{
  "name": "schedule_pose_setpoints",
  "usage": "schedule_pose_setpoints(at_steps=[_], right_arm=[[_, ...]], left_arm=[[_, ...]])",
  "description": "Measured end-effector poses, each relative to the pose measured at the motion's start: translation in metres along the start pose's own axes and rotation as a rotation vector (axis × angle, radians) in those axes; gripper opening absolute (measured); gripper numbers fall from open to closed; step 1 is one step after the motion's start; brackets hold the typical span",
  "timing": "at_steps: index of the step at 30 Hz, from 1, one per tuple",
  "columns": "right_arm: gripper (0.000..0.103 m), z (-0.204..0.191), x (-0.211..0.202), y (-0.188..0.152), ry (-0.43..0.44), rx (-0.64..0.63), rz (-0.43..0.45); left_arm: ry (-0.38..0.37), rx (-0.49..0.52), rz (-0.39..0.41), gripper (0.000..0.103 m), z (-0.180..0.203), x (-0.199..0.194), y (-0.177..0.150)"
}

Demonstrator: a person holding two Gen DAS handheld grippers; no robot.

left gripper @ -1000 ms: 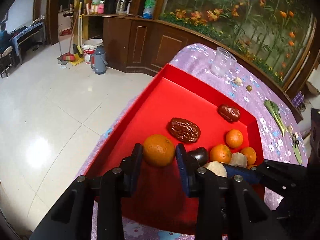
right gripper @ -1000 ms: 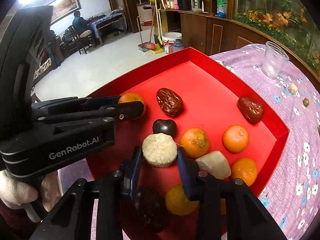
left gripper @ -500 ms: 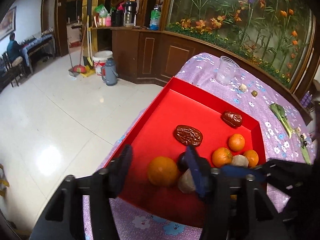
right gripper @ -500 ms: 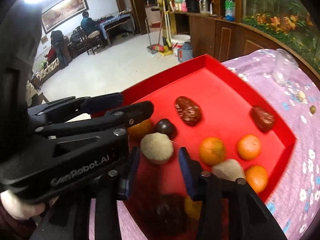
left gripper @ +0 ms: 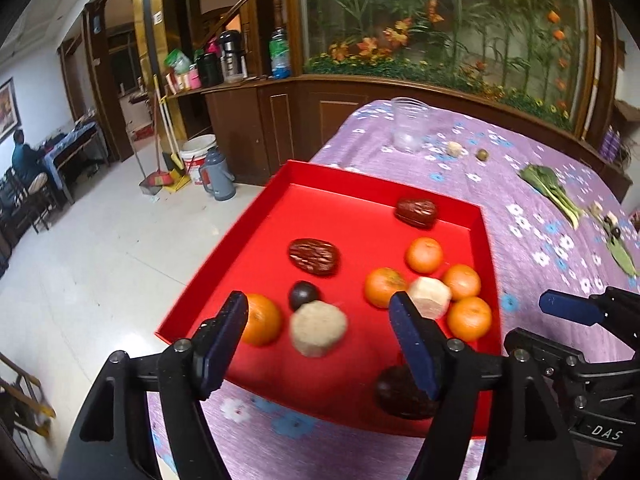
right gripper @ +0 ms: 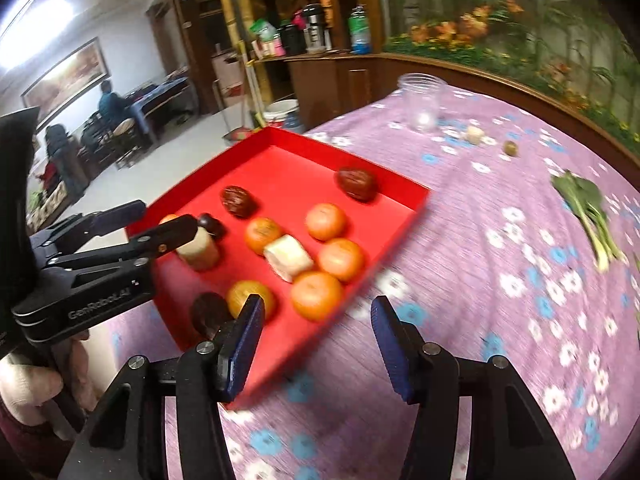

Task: Organize fruits
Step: 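Withdraw both open tools from the red tray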

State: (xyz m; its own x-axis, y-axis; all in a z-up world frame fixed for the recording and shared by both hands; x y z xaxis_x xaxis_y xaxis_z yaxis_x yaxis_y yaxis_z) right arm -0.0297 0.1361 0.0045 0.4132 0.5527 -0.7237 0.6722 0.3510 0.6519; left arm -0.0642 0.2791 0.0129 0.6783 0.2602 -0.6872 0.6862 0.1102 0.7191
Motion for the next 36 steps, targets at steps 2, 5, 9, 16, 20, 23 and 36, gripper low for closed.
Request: schedule_pose_setpoints(at_steps=[2,5,9,16,20,23,36], right_arm=[[0.063,0.006,-0.007,-0.006,-0.004,0.016,0.007],[0.063,0.011,-0.013,-0.012,-0.005,0.023,0.018],[0.066,0.01,-0.02,-0.016,-0.017,0.006,0.04],[0.071,0.009,-0.039,-0.021,-0.04,-0.024,0.09],[0.072,0.013,-0.046,-0.025,-0.039,-0.015,0.101],[0.072,0.017,-0.051,-0.026,-0.04,-0.005,0.109],[0.077,0.022,-0.068,-0.03,-0.048,0.016,0.147]], left_arm=[[0.003,0.016,0.002,0.075,0.009,-0.004,0.0],[0.001,0.032,0.003,0.076,0.02,-0.008,0.0],[0.005,0.053,0.007,0.078,0.032,-0.015,0.0],[0.005,0.091,0.01,0.081,0.055,-0.026,-0.003],[0.007,0.104,0.017,0.082,0.063,-0.032,-0.003],[0.013,0.112,0.029,0.082,0.067,-0.037,-0.002],[0.039,0.117,0.066,0.083,0.072,-0.054,0.0]])
Point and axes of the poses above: each gripper's, at about its wrist camera, not at the fingertips, and x roughly the way its jaws point, z to its right, y to its top, the point moved 10 cm from there along x, roughly the way its jaws point, and after that the axes turned 3 degrees about x, right-handed, at the moved point
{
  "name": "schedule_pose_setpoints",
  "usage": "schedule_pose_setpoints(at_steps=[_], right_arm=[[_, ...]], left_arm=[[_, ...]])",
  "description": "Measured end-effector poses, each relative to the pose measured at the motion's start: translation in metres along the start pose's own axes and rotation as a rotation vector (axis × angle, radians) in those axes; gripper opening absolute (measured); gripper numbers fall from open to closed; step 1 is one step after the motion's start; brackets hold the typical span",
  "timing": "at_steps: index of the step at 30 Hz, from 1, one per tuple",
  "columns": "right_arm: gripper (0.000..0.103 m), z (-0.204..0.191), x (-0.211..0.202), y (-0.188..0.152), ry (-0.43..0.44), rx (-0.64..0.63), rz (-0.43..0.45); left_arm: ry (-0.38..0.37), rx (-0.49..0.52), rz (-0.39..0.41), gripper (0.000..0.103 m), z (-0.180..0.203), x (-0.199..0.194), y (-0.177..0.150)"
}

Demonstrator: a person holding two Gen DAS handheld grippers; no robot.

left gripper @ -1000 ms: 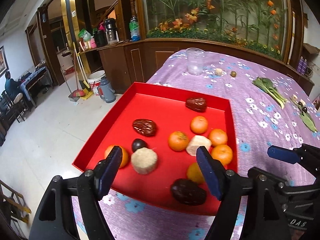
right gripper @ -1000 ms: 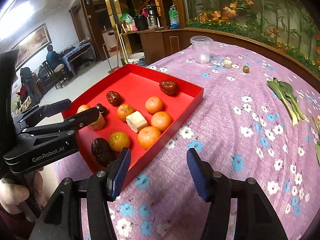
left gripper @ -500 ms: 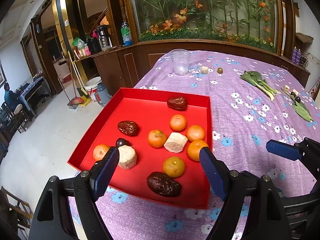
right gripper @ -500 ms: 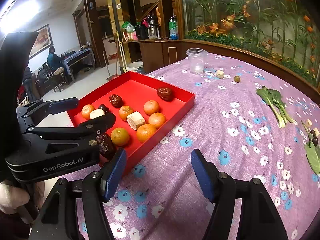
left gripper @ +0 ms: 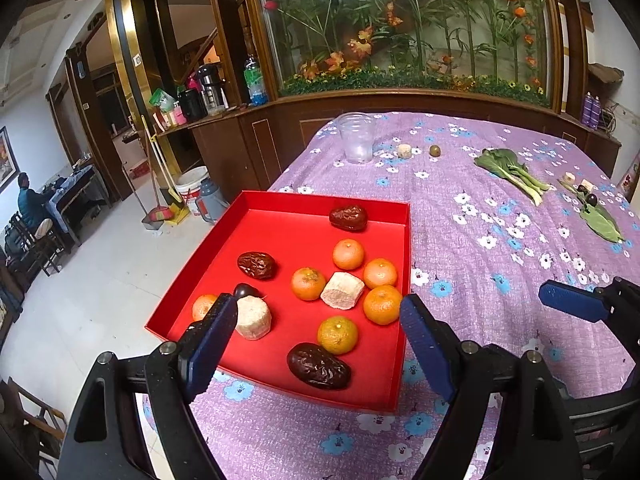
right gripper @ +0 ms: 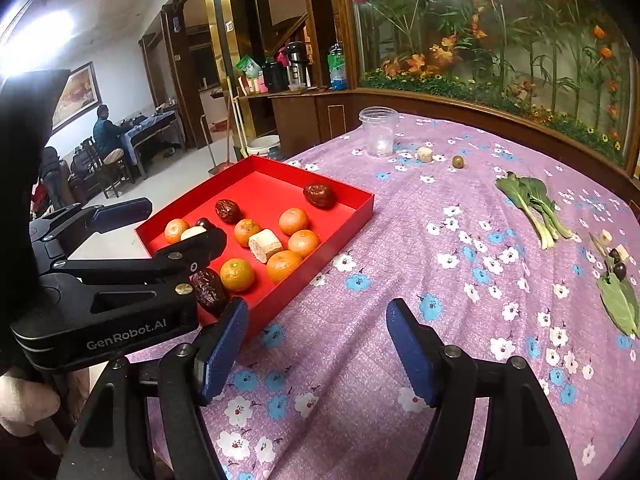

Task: Organize fruits
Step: 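Withdraw both open tools from the red tray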

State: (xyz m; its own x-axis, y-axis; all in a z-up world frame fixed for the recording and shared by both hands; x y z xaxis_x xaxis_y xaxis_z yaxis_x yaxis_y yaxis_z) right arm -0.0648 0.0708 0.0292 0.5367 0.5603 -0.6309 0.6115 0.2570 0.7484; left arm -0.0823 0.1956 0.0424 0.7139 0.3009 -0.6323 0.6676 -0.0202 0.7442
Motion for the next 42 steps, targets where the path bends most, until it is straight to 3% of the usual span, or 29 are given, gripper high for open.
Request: schedule_pose_setpoints(at_steps=[6,7,9,12,17,20,22,27,32,37,38,40,41,42], right_arm=[[0.077,0.0,-0.006,0.001,-0.02,-0.009,0.021],[0.077,0.0,-0.008,0.001,-0.029,-0.014,0.029],[0.077,0.001,-0.011,0.004,-0.052,-0.027,0.05],[0.081,0.006,-0.016,0.011,-0.103,-0.056,0.087],[0.081,0.018,-0.012,0.012,-0.107,-0.021,0.073],[0.081,0.02,-0.006,0.007,-0.097,-0.009,0.05],[0.081,0.02,-0.001,0.003,-0.092,-0.011,0.035],[0.081,0.018,0.007,-0.002,-0.079,-0.017,0.019],[0.081,0.021,0.014,-0.006,-0.066,0.003,-0.003],[0.081,0.027,0.022,-0.01,-0.052,0.036,-0.027],[0.081,0.028,0.023,-0.01,-0.05,0.04,-0.028],[0.081,0.029,0.024,-0.01,-0.052,0.042,-0.028],[0.081,0.029,0.024,-0.01,-0.054,0.041,-0.027],[0.081,0.03,0.025,-0.009,-0.056,0.042,-0.026]], left_arm=[[0.057,-0.054,0.11,0.083,-0.017,-0.023,0.012],[0.076,-0.067,0.14,0.085,-0.022,-0.029,0.015],[0.121,-0.098,0.217,0.099,-0.035,-0.046,0.023],[0.144,-0.135,0.284,0.102,-0.052,-0.06,0.03],[0.102,-0.195,0.189,0.102,-0.077,-0.035,0.02],[0.001,-0.235,0.095,0.102,-0.081,-0.008,0.005],[-0.108,-0.238,0.018,0.101,-0.072,0.013,-0.007],[-0.258,-0.195,-0.124,0.065,-0.042,0.043,-0.036],[-0.304,-0.107,-0.223,0.062,-0.018,0.064,-0.054],[-0.249,0.03,-0.255,0.061,0.0,0.075,-0.058],[-0.263,0.039,-0.262,0.05,0.004,0.076,-0.059],[-0.264,0.036,-0.251,0.047,0.005,0.074,-0.059],[-0.277,0.023,-0.241,0.03,0.004,0.073,-0.057],[-0.293,-0.001,-0.237,0.03,0.002,0.071,-0.056]])
Point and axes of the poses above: each gripper's, at about its wrist camera, not at the fingertips, and x roughly the way its jaws point, z to its right, y to its top, the point moved 10 cm from there along x, roughly the way its jaws point, and after that the axes turned 3 degrees about x, right-handed, at the moved point
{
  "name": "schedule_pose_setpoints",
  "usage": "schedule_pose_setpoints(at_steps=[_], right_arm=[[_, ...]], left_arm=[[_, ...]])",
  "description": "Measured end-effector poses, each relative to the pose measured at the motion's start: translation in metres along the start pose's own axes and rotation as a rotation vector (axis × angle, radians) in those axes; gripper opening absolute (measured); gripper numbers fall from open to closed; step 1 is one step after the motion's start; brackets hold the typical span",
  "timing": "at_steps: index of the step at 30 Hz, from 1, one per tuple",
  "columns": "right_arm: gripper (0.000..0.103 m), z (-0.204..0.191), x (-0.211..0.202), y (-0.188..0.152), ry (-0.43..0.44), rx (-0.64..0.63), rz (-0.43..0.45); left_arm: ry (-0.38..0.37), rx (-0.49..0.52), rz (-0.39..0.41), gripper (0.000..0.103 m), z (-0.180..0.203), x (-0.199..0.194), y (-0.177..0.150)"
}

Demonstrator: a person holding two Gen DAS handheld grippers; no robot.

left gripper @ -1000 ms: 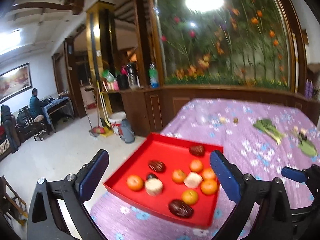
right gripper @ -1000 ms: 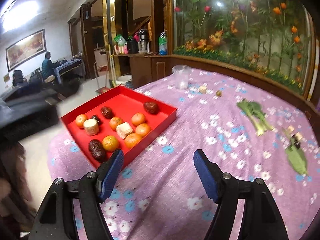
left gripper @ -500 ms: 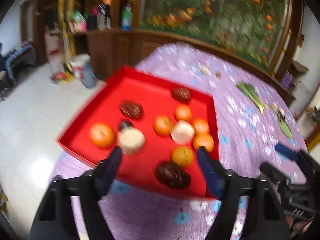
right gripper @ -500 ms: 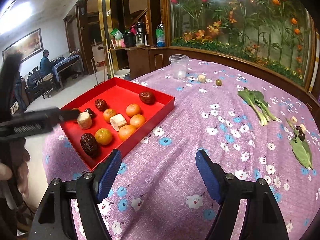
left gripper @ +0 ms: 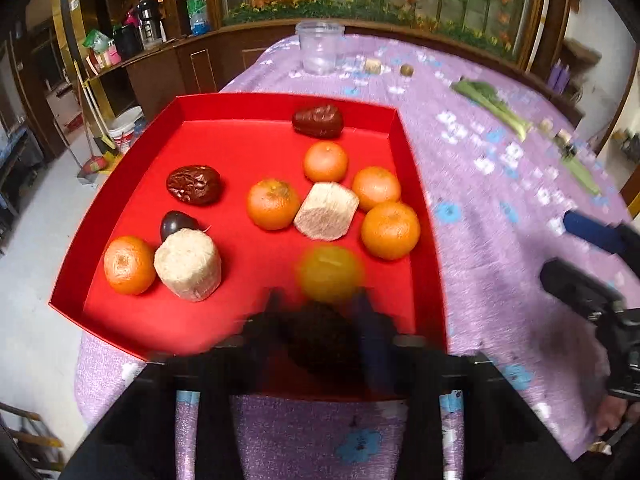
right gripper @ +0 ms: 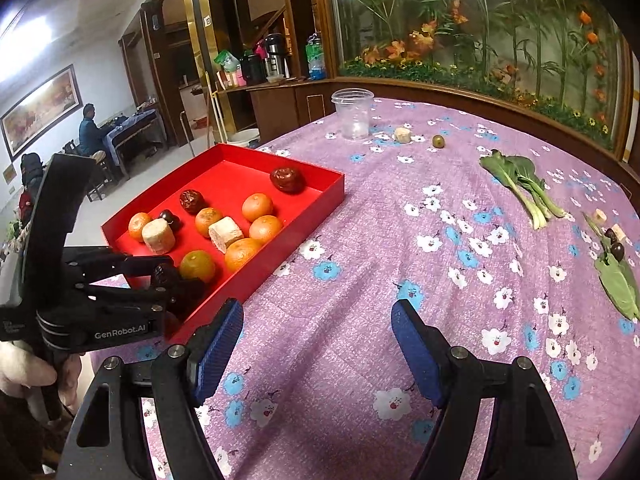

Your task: Organize fruits

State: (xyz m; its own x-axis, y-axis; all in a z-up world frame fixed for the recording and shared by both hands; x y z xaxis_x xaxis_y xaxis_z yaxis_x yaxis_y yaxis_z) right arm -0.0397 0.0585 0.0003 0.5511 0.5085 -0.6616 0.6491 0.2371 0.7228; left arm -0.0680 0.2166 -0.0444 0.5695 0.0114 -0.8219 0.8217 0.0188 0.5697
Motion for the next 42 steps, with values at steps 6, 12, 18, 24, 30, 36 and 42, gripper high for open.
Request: schedule_pose_setpoints(at_steps=[6,12,18,24,30,36,42], right_arm=[[0.081,0.004,0.006,-0.002,0.004,0.021,-0.014],[0.081,0.004,0.01,-0.004,0.004,0.025,-0.02],[0.081,0.004,0.013,-0.007,-0.002,0.028,-0.027],[0.081,0.009,0.01,-0.007,-0.001,0.043,-0.022],[0.081,0.017,0.012,-0.007,0.007,0.073,-0.028],[0.081,0.006,0.012,0.002,0.016,0.04,-0.021],[0.082,-0.027,0.013,0.021,0.065,-0.008,-0.008]], left_arm=[[0.048,-0.069,0.013,0.028,-0.031,-0.003,0.012],[0.042,-0.063,0.034,0.026,-0.035,-0.006,0.032],[0.065,-0.067,0.081,0.005,-0.045,-0.004,0.087],[0.052,-0.19,0.05,0.023,-0.073,0.025,0.108],[0.055,-0.193,0.117,0.057,-0.068,0.0,0.095],[0.295,-0.159,0.331,0.093,-0.069,-0.063,0.089],[0.491,-0.14,0.516,0.103,-0.054,-0.126,0.079]])
Point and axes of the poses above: each gripper's, at about its wrist camera, not at the fingertips, and x roughly the way its jaws point, z to its right, y to its top, the point moved 10 cm from there along x, roughly the way its jaws point, and after that the axes turned 3 degrees about x, right-handed, at the moved point
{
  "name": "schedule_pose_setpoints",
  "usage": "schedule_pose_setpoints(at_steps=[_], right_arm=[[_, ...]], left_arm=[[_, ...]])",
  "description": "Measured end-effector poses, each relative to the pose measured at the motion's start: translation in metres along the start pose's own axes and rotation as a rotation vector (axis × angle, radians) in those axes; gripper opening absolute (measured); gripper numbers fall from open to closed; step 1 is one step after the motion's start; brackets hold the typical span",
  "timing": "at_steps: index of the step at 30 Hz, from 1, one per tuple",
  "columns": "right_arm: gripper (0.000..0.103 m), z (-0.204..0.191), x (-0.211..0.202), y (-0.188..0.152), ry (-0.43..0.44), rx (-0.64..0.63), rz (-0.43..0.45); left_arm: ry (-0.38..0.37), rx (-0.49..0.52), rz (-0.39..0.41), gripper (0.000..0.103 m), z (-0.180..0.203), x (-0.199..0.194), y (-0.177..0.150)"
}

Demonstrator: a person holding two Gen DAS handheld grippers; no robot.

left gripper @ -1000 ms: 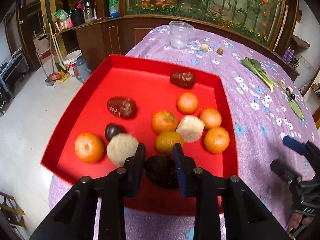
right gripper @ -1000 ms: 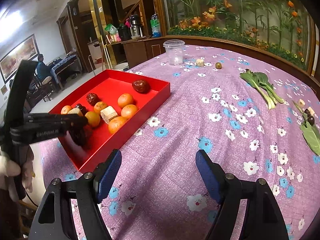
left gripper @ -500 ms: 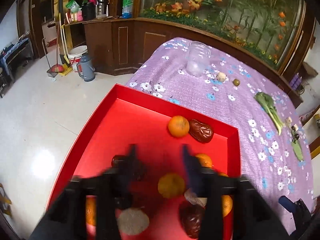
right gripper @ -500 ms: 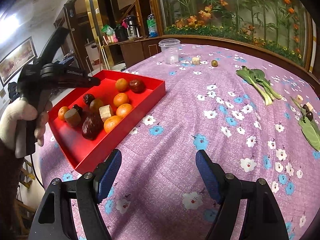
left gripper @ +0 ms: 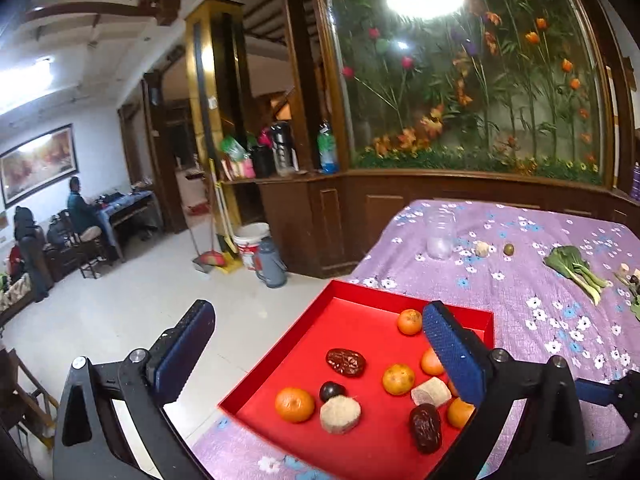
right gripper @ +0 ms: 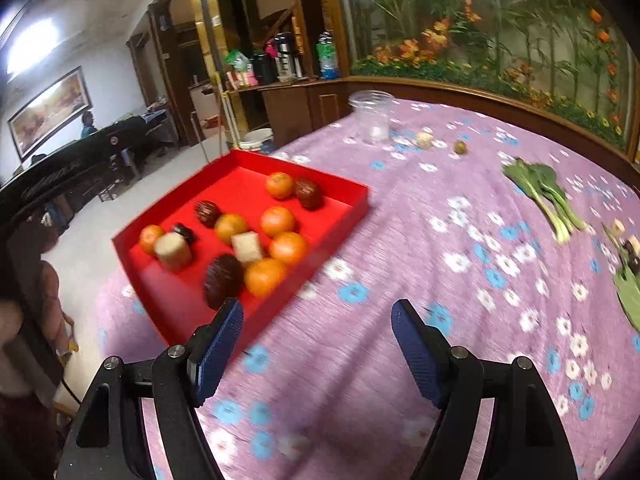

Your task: Organize fruits

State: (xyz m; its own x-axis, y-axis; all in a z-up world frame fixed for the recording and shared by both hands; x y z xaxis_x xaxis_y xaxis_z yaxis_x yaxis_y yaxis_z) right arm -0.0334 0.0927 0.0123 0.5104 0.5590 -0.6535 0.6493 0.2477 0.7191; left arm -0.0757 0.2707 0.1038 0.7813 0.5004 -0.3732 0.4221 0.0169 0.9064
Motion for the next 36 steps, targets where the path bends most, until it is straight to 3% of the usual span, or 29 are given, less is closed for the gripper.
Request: schedule_pose_setpoints(at_steps=[7,10,17,28,36], right_arm=[[0.082,-0.033,0.005,-0.002,0.026,-0.038,-0.005],[0.083,-0.04,0.007,-0.005,0.022,-0.059,-0.017],[0.086,-0.051,0.01,-0.001,0.006,-0.083,-0.015],[0.086,-0.067,0.021,0.001,-0.016,-0.141,-0.035],[0.087,-0.078,0.028,0.005,-0.016,-0.158,-0.039]], left_arm=[[-0.085,-0.049,-0.153,0.103,0.012,0.009,-0.034],[-0.08,-0.049,-0.198,0.103,0.013,0.01,-0.048],[-0.048,-0.064,-0.245,0.103,0.0,0.013,-0.064],[-0.109,-0.094,-0.292,0.103,-0.004,0.023,-0.079],[-0.106,-0.132,-0.302,0.103,-0.014,0.028,-0.081]])
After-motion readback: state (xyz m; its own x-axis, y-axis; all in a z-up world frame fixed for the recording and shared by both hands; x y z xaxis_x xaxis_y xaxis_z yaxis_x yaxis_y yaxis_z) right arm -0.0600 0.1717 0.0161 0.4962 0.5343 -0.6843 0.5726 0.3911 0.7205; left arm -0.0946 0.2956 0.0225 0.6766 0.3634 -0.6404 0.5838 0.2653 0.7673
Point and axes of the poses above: each gripper's, at about its wrist camera, not at the fingertips, and x roughly the way its jaws point, z to its right, y to its top, the point moved 10 cm from there along x, roughly the way its jaws point, and after that the axes turned 3 degrees about x, right-handed, at the moved point
